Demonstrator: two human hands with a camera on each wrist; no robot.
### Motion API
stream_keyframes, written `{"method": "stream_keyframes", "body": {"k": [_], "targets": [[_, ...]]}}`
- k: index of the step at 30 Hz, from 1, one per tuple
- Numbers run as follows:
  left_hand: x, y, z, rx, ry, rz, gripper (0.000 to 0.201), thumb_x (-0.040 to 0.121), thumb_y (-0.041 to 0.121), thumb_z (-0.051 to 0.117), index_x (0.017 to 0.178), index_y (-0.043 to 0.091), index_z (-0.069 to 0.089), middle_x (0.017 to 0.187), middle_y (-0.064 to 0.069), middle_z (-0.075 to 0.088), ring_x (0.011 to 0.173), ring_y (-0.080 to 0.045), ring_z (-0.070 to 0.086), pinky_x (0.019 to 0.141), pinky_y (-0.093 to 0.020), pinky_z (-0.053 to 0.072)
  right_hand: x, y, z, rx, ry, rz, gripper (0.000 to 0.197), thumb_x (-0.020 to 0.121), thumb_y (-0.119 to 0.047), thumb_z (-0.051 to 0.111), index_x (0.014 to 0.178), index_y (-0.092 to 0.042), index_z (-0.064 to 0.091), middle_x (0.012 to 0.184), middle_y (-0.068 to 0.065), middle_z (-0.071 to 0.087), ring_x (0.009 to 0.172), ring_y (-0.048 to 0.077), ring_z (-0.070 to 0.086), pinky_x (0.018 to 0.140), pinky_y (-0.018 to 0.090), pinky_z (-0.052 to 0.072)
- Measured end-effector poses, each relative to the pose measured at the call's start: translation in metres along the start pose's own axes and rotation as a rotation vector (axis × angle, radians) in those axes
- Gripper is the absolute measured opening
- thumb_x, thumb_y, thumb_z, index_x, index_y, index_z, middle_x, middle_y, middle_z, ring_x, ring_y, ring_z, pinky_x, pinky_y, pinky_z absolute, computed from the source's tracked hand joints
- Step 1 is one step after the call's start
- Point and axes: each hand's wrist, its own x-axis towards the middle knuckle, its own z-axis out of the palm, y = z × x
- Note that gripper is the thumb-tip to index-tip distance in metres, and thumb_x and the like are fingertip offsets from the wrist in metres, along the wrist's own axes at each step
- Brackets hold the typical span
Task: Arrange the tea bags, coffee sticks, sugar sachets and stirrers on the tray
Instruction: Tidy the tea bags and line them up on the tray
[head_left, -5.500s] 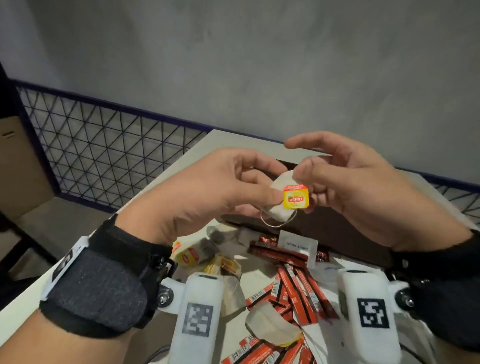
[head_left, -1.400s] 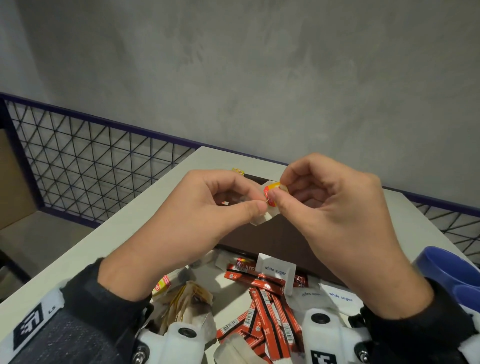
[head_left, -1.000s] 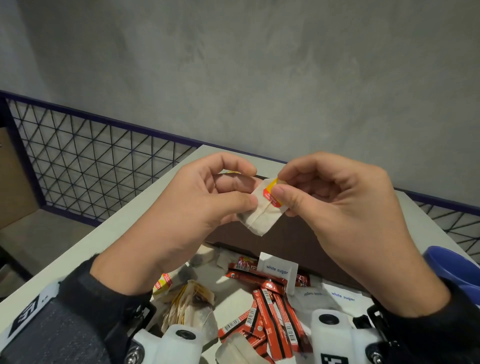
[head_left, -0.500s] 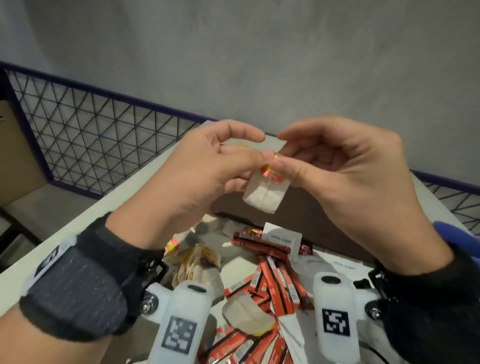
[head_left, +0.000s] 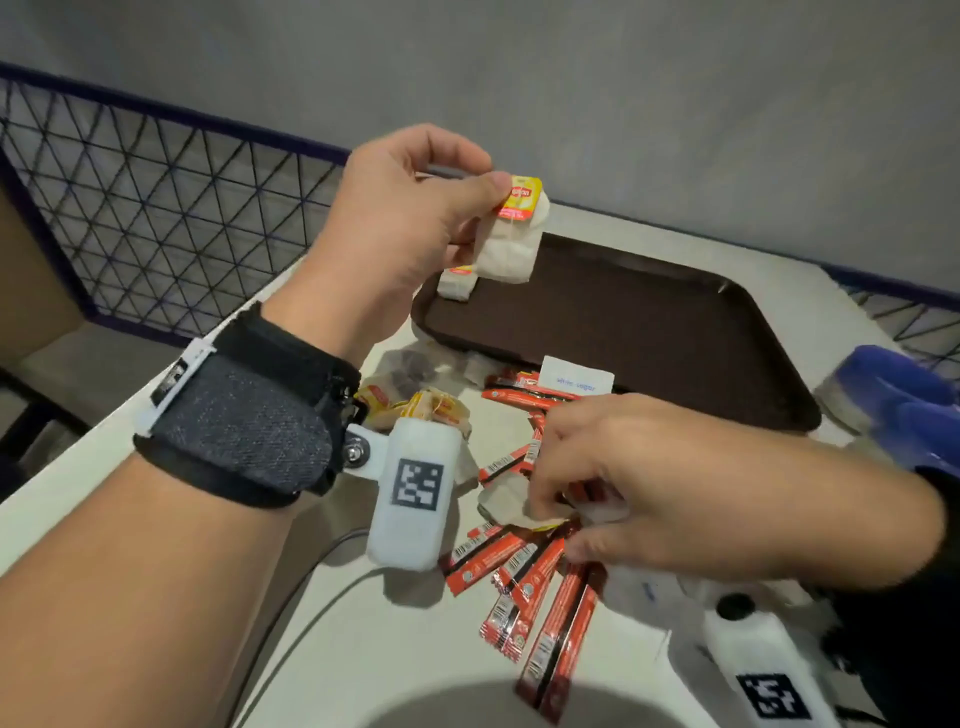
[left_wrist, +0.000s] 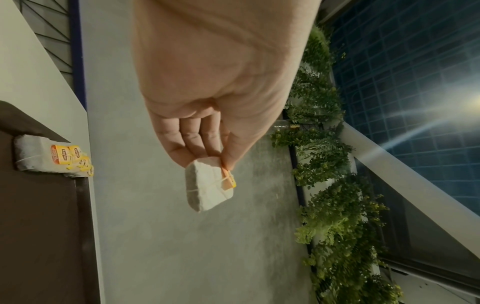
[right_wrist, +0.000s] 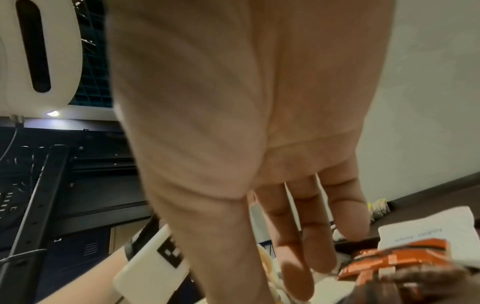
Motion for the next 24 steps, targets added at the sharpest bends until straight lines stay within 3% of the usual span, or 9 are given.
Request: {"method": "stream_keyframes", "body": {"k": [4,6,8,10,13,16,20,24], "targets": [[0.001,-0.001,-0.001,0.054,0.005,0.014,0.018,0.084,0.009,0.082,0.081,0.02,0.067,0.077,-0.003,0.07,0.058,-0.012,0.065,0.064,-0.036,0.06,-0.001,0.0,-0.01,0.228,0.112,-0.011,0.01,0.09,-0.043,0.07,0.092,-0.034,0.075,0.096,-0.018,0.067,0.094,0.003,0.062,0.079,0.026,0.053],[0.0,-0.002,0.0,0.075,-0.007,0.024,0.017,0.084,0.01,0.082,0.083,0.018,0.068,0.075,0.0,0.071,0.06,-0.009,0.067,0.062,-0.031,0.059,-0.003,0.001,-0.025,0.386,0.225,0.0,0.011,0.086,-0.044,0.071,0.089,-0.035,0.077,0.091,-0.017,0.072,0.083,0.008,0.067,0.07,0.026,0.054],[-0.001,-0.004,0.002,0.093,-0.025,0.024,0.015,0.084,0.011,0.082,0.086,0.018,0.069,0.072,0.004,0.073,0.063,-0.008,0.07,0.06,-0.025,0.057,-0.003,0.004,-0.04,0.54,0.371,-0.015,0.007,0.084,-0.033,0.077,0.088,-0.029,0.08,0.085,-0.01,0.076,0.072,0.01,0.069,0.065,0.03,0.056],[-0.003,-0.006,0.004,0.107,-0.054,0.019,0.014,0.084,0.012,0.083,0.087,0.018,0.07,0.07,0.004,0.074,0.064,-0.009,0.07,0.058,-0.023,0.055,0.002,0.009,-0.053,0.649,0.53,-0.009,0.007,0.083,-0.019,0.08,0.089,-0.021,0.08,0.081,-0.001,0.078,0.073,0.016,0.073,0.07,0.036,0.06],[-0.005,-0.006,0.007,0.096,-0.109,-0.007,0.013,0.084,0.011,0.082,0.089,0.016,0.071,0.074,-0.004,0.075,0.062,-0.01,0.07,0.055,-0.021,0.053,0.014,0.02,-0.065,0.653,0.718,0.023,0.015,0.083,-0.012,0.082,0.094,-0.022,0.078,0.081,0.002,0.076,0.075,0.023,0.073,0.079,0.043,0.059],[-0.007,-0.004,0.009,0.08,-0.154,-0.041,0.011,0.086,0.009,0.079,0.094,0.014,0.072,0.076,-0.004,0.078,0.063,-0.008,0.071,0.053,-0.018,0.052,0.026,0.032,-0.067,0.625,0.786,0.087,0.021,0.084,-0.016,0.082,0.101,-0.025,0.074,0.078,0.001,0.074,0.072,0.022,0.071,0.078,0.05,0.059],[-0.008,-0.003,0.012,0.031,-0.182,-0.062,0.014,0.086,0.005,0.077,0.099,0.008,0.072,0.069,-0.004,0.076,0.055,-0.009,0.069,0.049,-0.019,0.051,0.034,0.04,-0.065,0.548,0.797,0.137,0.026,0.084,-0.017,0.082,0.105,-0.027,0.072,0.076,-0.003,0.073,0.069,0.013,0.071,0.076,0.047,0.06],[-0.01,-0.005,0.015,0.028,-0.203,-0.072,0.013,0.087,0.007,0.077,0.099,0.009,0.072,0.073,-0.006,0.077,0.059,-0.011,0.071,0.051,-0.02,0.053,0.034,0.047,-0.063,0.521,0.794,0.159,0.028,0.083,-0.015,0.083,0.105,-0.028,0.071,0.075,-0.006,0.074,0.069,0.012,0.071,0.075,0.048,0.059]]}}
